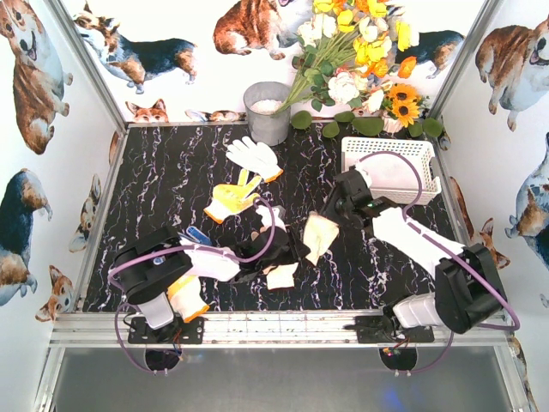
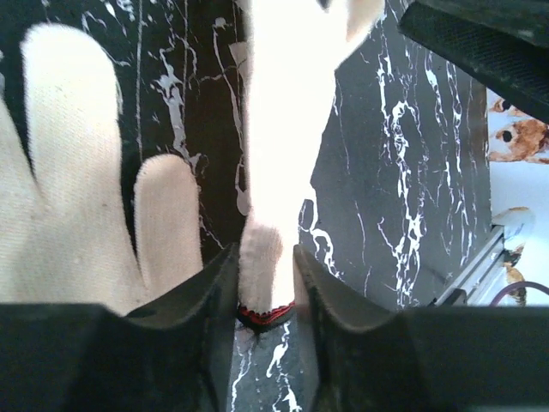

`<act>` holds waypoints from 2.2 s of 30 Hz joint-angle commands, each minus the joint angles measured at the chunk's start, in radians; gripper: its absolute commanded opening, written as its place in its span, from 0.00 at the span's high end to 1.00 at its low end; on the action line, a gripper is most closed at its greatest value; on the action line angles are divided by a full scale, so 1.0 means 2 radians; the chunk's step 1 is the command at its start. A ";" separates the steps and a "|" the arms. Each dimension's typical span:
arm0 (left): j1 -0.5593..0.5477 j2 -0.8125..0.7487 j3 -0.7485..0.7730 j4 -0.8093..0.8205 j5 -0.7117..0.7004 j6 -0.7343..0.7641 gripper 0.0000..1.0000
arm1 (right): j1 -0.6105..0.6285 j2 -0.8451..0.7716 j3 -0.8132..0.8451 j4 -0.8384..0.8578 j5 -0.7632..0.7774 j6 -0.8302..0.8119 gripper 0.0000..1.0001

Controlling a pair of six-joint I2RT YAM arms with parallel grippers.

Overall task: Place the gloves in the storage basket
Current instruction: Turn over the glove at the center of the board, then pick up the glove from the center of the board.

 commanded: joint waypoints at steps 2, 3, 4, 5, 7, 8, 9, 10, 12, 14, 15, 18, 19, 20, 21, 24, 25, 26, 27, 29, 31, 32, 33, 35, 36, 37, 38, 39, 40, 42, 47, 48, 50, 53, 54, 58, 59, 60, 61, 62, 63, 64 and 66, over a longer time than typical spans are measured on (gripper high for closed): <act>0.019 -0.021 -0.008 -0.015 0.006 0.024 0.69 | -0.001 -0.038 -0.005 -0.003 -0.043 -0.025 0.58; 0.021 -0.019 -0.007 -0.012 0.012 0.026 0.68 | -0.001 -0.050 -0.016 -0.007 -0.046 -0.020 0.57; 0.022 -0.016 -0.005 -0.007 0.019 0.030 0.67 | -0.001 -0.062 -0.028 -0.010 -0.047 -0.013 0.56; 0.023 -0.012 -0.003 -0.003 0.027 0.033 0.65 | -0.001 -0.073 -0.041 -0.012 -0.050 -0.003 0.56; 0.024 -0.003 0.006 -0.002 0.038 0.037 0.65 | -0.001 -0.095 -0.069 -0.008 -0.060 0.021 0.56; 0.024 0.001 0.010 -0.004 0.040 0.039 0.65 | -0.001 -0.105 -0.084 -0.002 -0.070 0.035 0.57; 0.025 0.003 0.012 -0.004 0.041 0.040 0.65 | -0.001 -0.113 -0.099 0.007 -0.085 0.048 0.56; 0.026 0.004 0.013 -0.005 0.041 0.041 0.65 | -0.001 -0.127 -0.112 0.019 -0.100 0.061 0.57; 0.028 0.003 0.012 -0.009 0.040 0.043 0.65 | -0.001 -0.142 -0.138 0.045 -0.127 0.086 0.57; 0.033 0.000 0.010 -0.012 0.037 0.044 0.65 | -0.001 -0.147 -0.159 0.066 -0.138 0.104 0.56; 0.035 -0.002 0.007 -0.013 0.036 0.044 0.65 | -0.001 -0.146 -0.167 0.074 -0.139 0.110 0.56; 0.039 -0.006 0.002 -0.013 0.037 0.045 0.65 | -0.001 -0.136 -0.180 0.086 -0.134 0.121 0.56; 0.039 -0.007 0.001 -0.013 0.036 0.044 0.66 | -0.001 -0.130 -0.182 0.092 -0.134 0.126 0.56; 0.040 -0.008 0.000 -0.013 0.037 0.044 0.66 | -0.001 -0.124 -0.183 0.097 -0.133 0.128 0.56; 0.040 -0.008 0.000 -0.012 0.038 0.043 0.67 | -0.001 -0.121 -0.182 0.102 -0.132 0.130 0.56; 0.040 -0.005 0.000 -0.011 0.040 0.036 0.67 | -0.001 -0.092 -0.174 0.105 -0.117 0.131 0.57; 0.040 -0.003 0.001 -0.012 0.041 0.035 0.67 | -0.001 -0.085 -0.171 0.105 -0.111 0.129 0.57; 0.040 -0.002 0.002 -0.015 0.043 0.035 0.67 | -0.001 -0.080 -0.168 0.105 -0.105 0.127 0.57; 0.040 0.000 0.004 -0.020 0.042 0.034 0.67 | -0.001 -0.073 -0.167 0.105 -0.100 0.126 0.56; 0.040 0.001 0.004 -0.023 0.039 0.032 0.67 | -0.001 -0.063 -0.165 0.106 -0.098 0.123 0.57; 0.040 0.003 0.004 -0.027 0.036 0.030 0.67 | -0.001 -0.053 -0.165 0.109 -0.101 0.118 0.56; 0.039 0.004 0.005 -0.031 0.034 0.030 0.66 | -0.001 -0.049 -0.166 0.113 -0.103 0.117 0.56; 0.039 0.005 0.007 -0.034 0.033 0.029 0.66 | -0.001 -0.042 -0.167 0.116 -0.104 0.115 0.56; 0.038 0.010 0.012 -0.037 0.033 0.026 0.65 | -0.001 -0.032 -0.167 0.125 -0.108 0.112 0.55; 0.037 0.015 0.016 -0.039 0.034 0.025 0.65 | -0.001 -0.025 -0.167 0.130 -0.109 0.110 0.55; 0.036 0.018 0.022 -0.041 0.035 0.024 0.66 | -0.001 -0.020 -0.167 0.134 -0.112 0.109 0.55; 0.035 0.022 0.027 -0.044 0.034 0.024 0.68 | -0.001 -0.013 -0.166 0.141 -0.113 0.107 0.55; 0.034 0.024 0.034 -0.048 0.033 0.024 0.70 | -0.001 -0.007 -0.165 0.145 -0.115 0.105 0.56; 0.032 0.026 0.036 -0.053 0.031 0.025 0.71 | -0.001 0.000 -0.164 0.151 -0.118 0.104 0.57; 0.030 0.028 0.053 -0.062 0.028 0.027 0.76 | -0.001 0.013 -0.161 0.161 -0.123 0.100 0.62; 0.029 0.022 0.058 -0.083 0.013 0.026 0.86 | -0.001 0.036 -0.152 0.170 -0.137 0.089 0.81; 0.029 0.020 0.059 -0.086 0.010 0.026 0.88 | -0.001 0.037 -0.150 0.170 -0.139 0.087 0.84; 0.028 0.015 0.062 -0.096 0.003 0.028 0.92 | -0.002 0.036 -0.148 0.166 -0.139 0.082 0.88; 0.028 0.011 0.072 -0.115 -0.004 0.034 1.00 | -0.003 0.026 -0.142 0.150 -0.137 0.071 0.93; 0.027 0.009 0.075 -0.120 -0.005 0.036 1.00 | -0.004 0.022 -0.140 0.142 -0.136 0.066 0.95; 0.027 -0.004 0.078 -0.132 -0.015 0.037 1.00 | -0.006 -0.005 -0.126 0.109 -0.130 0.043 0.97; 0.027 -0.008 0.078 -0.135 -0.018 0.038 1.00 | -0.006 -0.010 -0.120 0.100 -0.132 0.035 0.97; 0.027 -0.011 0.078 -0.138 -0.021 0.039 1.00 | -0.006 -0.012 -0.112 0.091 -0.135 0.027 0.97; 0.027 -0.014 0.081 -0.141 -0.021 0.041 1.00 | -0.006 -0.012 -0.104 0.082 -0.140 0.018 0.97; 0.027 -0.017 0.084 -0.146 -0.022 0.043 1.00 | -0.006 -0.011 -0.094 0.074 -0.147 0.010 0.97; 0.027 -0.020 0.087 -0.152 -0.023 0.045 1.00 | -0.006 -0.006 -0.084 0.065 -0.153 0.003 0.97; 0.027 -0.023 0.089 -0.157 -0.024 0.046 1.00 | -0.006 -0.001 -0.075 0.060 -0.160 -0.004 0.97; 0.030 -0.029 0.088 -0.162 -0.028 0.044 1.00 | -0.006 0.013 -0.056 0.053 -0.172 -0.016 0.97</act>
